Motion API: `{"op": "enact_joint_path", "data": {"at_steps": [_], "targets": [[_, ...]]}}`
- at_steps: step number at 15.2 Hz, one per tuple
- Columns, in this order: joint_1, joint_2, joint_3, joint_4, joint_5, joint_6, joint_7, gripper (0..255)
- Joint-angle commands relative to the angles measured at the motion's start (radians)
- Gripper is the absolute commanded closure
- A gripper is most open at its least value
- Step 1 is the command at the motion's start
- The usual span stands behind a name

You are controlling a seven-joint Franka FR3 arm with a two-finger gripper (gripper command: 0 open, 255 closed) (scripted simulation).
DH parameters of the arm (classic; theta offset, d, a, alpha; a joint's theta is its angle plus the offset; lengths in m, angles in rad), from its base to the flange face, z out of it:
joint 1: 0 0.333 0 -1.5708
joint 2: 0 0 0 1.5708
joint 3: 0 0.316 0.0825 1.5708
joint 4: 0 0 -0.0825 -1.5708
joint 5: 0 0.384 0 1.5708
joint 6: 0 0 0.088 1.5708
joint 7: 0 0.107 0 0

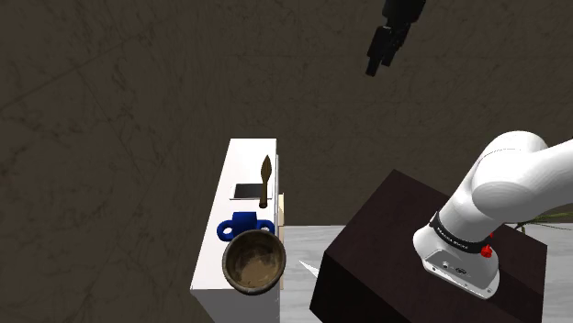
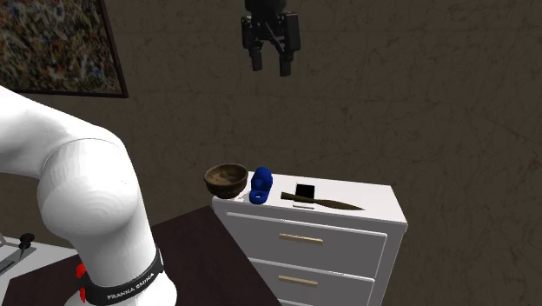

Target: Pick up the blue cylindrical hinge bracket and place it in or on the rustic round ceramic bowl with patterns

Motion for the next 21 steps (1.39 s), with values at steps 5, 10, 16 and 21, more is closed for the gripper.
{"op": "enact_joint_path", "data": {"at_steps": [5, 10, 16, 21], "targets": [[0.029, 0.058, 0.015, -0.070, 0.028, 0.130, -0.011, 0], [0.068, 0.158, 0.036, -0.131, 0.066, 0.294, -0.030, 0], [0.118, 0.316, 0.063, -0.162, 0.112, 0.487, -0.061, 0], [0.159, 0.471, 0.087, -0.153, 0.153, 0.638, -0.092, 0]]}}
